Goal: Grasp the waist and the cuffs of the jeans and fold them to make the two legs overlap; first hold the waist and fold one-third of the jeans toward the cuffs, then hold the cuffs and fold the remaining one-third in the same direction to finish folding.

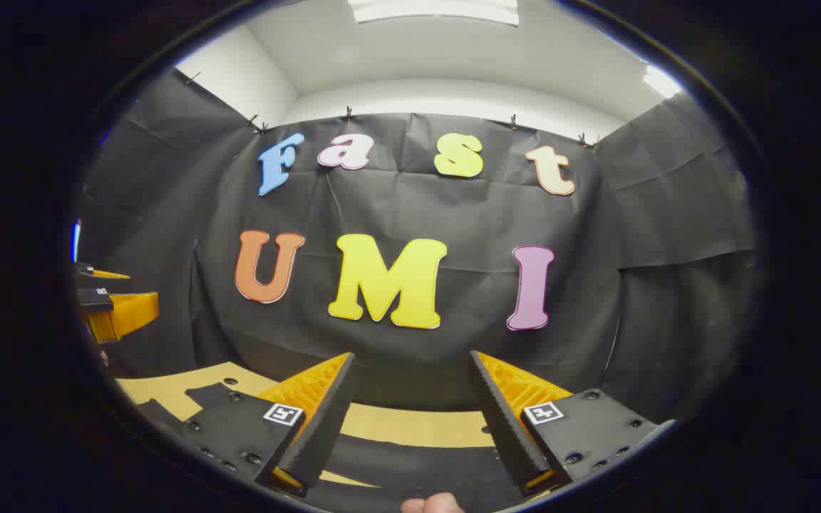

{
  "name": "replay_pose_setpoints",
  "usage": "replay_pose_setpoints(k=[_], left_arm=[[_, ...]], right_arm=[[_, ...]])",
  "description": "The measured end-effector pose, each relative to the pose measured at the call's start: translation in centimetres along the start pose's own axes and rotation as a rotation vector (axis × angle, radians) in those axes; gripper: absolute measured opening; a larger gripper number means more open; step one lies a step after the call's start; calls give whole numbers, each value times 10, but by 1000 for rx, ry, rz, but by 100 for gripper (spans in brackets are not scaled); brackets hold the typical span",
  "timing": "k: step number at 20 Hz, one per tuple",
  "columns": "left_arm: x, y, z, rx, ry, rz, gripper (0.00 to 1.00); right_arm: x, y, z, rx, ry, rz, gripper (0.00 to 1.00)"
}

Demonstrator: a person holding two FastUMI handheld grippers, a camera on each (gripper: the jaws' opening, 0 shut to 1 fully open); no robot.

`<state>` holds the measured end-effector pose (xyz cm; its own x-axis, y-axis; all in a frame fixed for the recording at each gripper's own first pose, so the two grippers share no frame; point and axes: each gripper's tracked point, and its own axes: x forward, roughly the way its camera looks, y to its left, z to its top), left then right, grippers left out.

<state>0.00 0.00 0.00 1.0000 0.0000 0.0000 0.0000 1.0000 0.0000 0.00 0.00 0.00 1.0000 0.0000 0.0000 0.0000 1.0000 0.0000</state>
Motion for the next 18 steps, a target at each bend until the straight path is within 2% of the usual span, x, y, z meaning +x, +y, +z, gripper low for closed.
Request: replay_pose_setpoints(k=[2,3,4,18], left_arm=[[0,-3,1,-2,-8,-7,100],[0,-6,0,-2,-9,-12,98],[1,-9,0,-3,-5,-17,98],[6,-35,-6,14,25,-22,97]], right_arm=[[0,-5,4,1,-11,-6,96],[-1,-7,5,0,-15,-8,99],[-1,-9,3,-3,-13,-11,94],[1,-42,-8,16,14,-3,96]])
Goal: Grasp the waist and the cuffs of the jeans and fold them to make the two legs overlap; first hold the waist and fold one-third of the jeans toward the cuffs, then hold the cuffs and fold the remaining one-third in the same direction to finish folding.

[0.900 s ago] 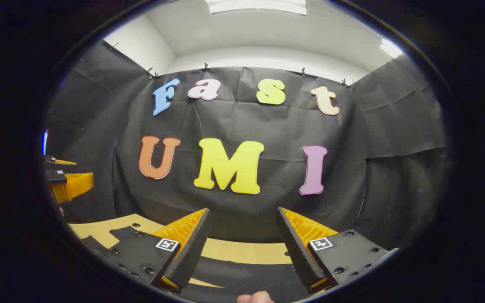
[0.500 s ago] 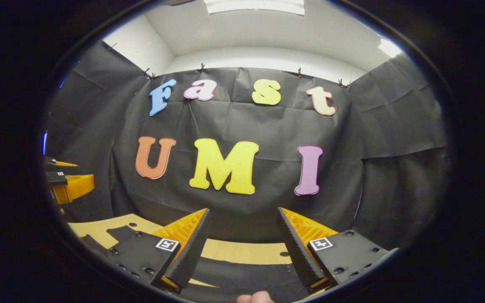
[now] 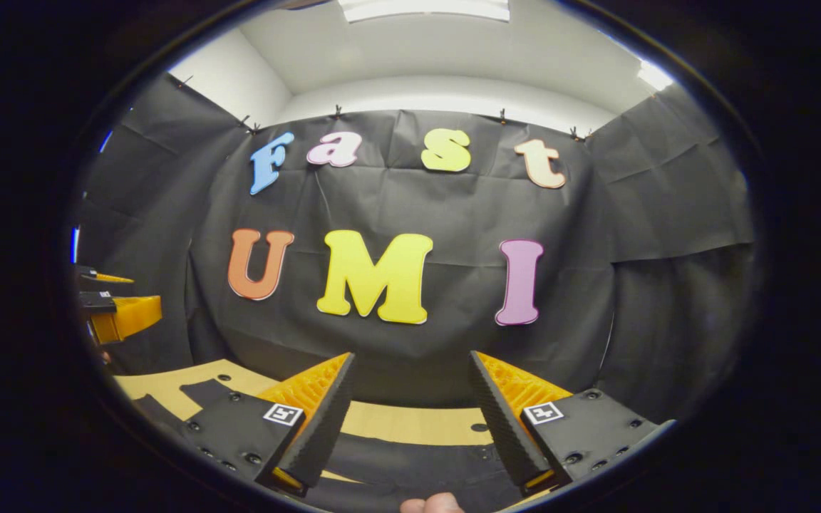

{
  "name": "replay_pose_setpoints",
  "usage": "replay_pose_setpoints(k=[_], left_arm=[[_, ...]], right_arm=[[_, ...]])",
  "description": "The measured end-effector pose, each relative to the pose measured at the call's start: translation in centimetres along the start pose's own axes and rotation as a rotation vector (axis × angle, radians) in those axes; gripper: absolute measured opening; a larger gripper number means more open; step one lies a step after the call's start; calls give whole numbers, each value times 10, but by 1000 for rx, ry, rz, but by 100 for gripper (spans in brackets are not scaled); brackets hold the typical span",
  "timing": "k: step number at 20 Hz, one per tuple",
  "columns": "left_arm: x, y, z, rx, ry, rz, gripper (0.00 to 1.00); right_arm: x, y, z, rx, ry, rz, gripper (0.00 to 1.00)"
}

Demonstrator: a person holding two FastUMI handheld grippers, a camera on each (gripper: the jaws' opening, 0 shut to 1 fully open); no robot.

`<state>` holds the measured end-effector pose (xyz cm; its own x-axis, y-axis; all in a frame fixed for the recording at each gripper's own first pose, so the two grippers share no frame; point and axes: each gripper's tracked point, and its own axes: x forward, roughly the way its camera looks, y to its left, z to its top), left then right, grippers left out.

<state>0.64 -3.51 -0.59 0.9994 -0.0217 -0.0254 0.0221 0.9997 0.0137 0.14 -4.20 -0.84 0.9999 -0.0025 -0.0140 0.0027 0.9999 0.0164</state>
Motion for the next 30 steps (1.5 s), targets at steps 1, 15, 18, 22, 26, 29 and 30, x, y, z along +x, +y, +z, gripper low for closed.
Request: replay_pose_setpoints(k=[1,15,18,22,26,29,30], left_arm=[[0,-2,0,2,2,3,97],[-12,26,-51,-122,175,115,100],[-37,75,-98,-249,313,180,100],[-95,149,-195,-551,572,338,99],[-152,185,-280,-1020,743,504,99],[-163,188,-311,-1318,788,584,99],[-163,188,-315,-1362,795,596,99]], right_arm=[[0,-3,0,4,0,3,96],[10,-98,-60,59,170,34,94],[4,-115,-99,109,323,66,96],[-19,-128,-174,349,638,24,94],[-45,-123,-238,615,860,-85,98],[-64,-117,-269,811,955,-202,98],[-70,-116,-276,862,967,-245,98]])
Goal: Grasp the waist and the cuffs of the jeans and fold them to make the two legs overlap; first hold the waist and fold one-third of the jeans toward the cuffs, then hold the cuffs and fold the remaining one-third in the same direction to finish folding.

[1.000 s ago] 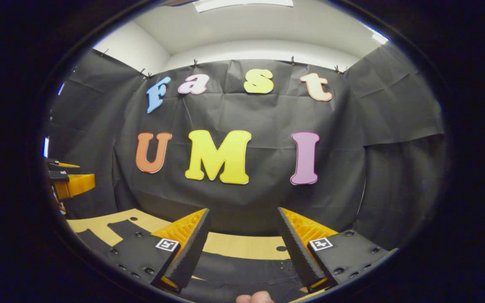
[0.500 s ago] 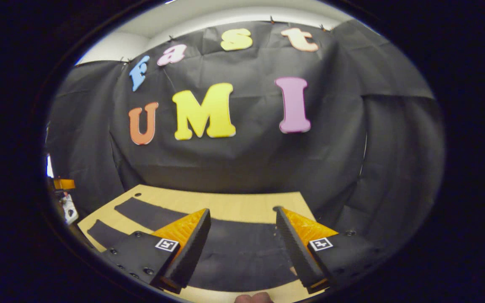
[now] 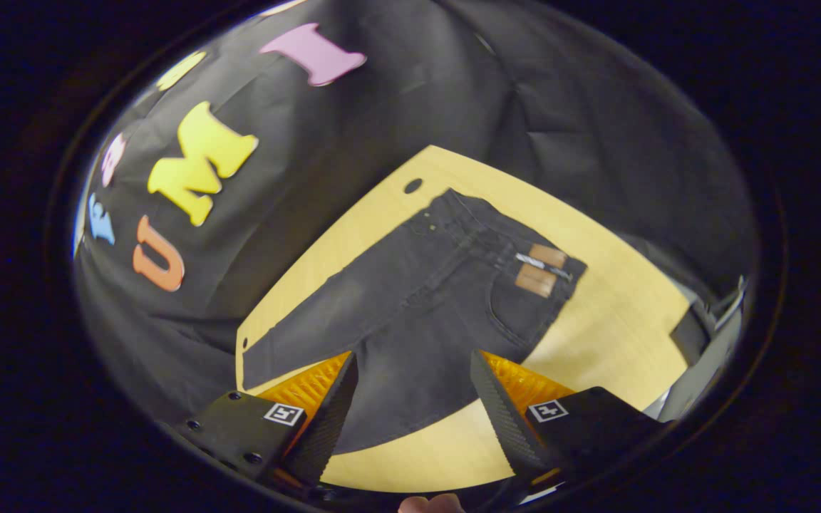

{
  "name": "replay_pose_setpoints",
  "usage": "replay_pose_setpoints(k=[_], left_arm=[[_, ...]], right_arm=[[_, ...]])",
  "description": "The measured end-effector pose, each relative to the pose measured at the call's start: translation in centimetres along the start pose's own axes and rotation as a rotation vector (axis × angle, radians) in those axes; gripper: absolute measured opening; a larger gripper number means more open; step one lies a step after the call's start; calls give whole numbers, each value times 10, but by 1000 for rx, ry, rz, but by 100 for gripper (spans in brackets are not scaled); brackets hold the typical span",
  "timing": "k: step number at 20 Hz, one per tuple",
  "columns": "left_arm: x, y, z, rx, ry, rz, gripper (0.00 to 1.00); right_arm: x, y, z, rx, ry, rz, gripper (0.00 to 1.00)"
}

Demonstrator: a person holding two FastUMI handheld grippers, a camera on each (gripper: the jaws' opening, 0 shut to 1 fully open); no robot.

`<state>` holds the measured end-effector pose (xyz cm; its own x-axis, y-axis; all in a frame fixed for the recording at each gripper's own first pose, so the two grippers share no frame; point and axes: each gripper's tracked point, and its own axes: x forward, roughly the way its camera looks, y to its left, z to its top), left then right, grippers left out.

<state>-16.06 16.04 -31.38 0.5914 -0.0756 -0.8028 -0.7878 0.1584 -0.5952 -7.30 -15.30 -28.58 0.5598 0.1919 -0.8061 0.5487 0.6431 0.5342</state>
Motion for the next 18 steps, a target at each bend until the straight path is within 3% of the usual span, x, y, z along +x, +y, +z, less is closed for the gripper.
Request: replay_pose_setpoints(k=[6,15,17,18], left_arm=[[31,16,30,-53,9,94,99],[58,-8,45,-118,-71,153,99],[63,-9,42,-119,-70,174,100],[65,-8,41,-129,-74,188,91]], right_arm=[[-4,-49,-10,126,-3,-128,98],[35,-107,24,336,9,-201,98],[43,-124,33,365,5,-240,92],[45,-133,37,361,4,-268,92]])
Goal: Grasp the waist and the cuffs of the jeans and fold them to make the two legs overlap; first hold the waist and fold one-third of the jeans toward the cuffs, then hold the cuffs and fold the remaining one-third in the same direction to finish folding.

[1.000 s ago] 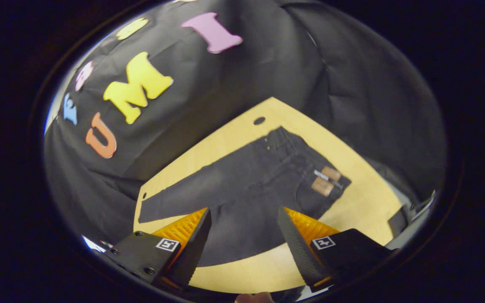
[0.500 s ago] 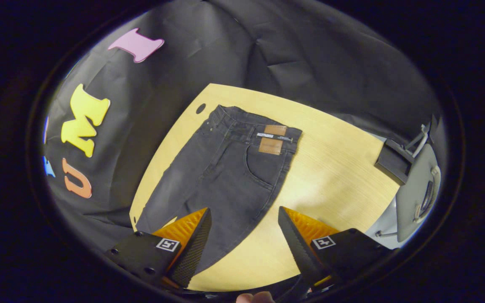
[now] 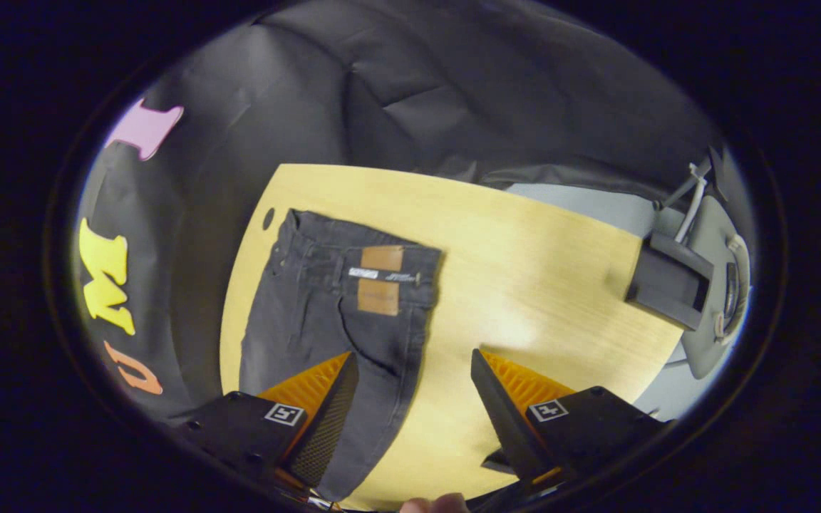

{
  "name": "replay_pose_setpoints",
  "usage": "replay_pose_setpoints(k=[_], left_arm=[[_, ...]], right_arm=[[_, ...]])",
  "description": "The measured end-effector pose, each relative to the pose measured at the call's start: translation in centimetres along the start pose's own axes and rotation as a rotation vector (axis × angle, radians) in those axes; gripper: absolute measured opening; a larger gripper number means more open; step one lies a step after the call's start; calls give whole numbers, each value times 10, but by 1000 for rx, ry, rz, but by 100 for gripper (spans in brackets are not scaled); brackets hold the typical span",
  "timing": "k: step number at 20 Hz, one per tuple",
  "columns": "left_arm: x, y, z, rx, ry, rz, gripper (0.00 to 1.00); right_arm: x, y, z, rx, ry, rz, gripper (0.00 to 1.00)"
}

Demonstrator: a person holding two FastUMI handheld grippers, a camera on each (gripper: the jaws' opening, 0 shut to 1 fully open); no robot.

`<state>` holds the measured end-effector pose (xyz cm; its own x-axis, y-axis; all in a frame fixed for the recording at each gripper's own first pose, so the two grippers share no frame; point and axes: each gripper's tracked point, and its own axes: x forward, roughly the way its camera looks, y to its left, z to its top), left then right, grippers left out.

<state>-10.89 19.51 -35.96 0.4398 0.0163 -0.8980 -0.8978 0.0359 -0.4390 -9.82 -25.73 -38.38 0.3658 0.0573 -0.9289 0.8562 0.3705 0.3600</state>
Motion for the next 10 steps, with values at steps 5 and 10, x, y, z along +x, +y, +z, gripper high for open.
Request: replay_pose_setpoints(k=[5,10], left_arm=[[6,-6,-1,28,-5,34,83],[12,-11,-1,31,3,56,81]], right_arm=[[17,16,25,-3,-34,-24,95],[33,35,31,-60,-52,-108,92]])
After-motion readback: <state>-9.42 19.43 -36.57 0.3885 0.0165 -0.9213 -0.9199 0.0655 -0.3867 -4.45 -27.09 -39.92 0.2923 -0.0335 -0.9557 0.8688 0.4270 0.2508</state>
